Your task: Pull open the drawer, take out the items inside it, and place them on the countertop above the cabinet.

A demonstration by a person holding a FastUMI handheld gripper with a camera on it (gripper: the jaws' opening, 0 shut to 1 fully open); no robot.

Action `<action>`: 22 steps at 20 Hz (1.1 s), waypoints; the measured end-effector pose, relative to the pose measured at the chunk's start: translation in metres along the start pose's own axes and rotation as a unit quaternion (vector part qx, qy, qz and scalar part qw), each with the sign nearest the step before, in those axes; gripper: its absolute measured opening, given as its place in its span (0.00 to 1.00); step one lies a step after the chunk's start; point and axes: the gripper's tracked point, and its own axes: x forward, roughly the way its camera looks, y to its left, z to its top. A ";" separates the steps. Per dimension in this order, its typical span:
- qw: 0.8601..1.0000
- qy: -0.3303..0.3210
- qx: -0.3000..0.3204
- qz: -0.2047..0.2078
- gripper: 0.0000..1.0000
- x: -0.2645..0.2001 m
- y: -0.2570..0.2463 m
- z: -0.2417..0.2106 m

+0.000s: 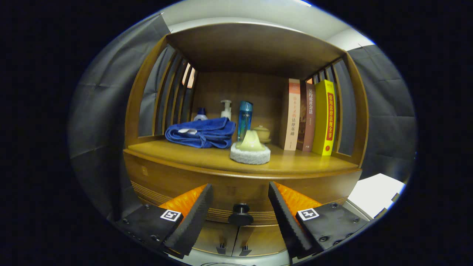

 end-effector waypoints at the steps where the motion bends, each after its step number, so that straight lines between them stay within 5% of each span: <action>1: 1.000 -0.004 0.003 -0.002 0.99 -0.007 -0.003 0.009; 12: 0.998 -0.055 0.038 -0.014 0.98 -0.107 -0.030 0.121; 22: 0.994 -0.094 0.051 -0.027 0.98 -0.164 -0.049 0.169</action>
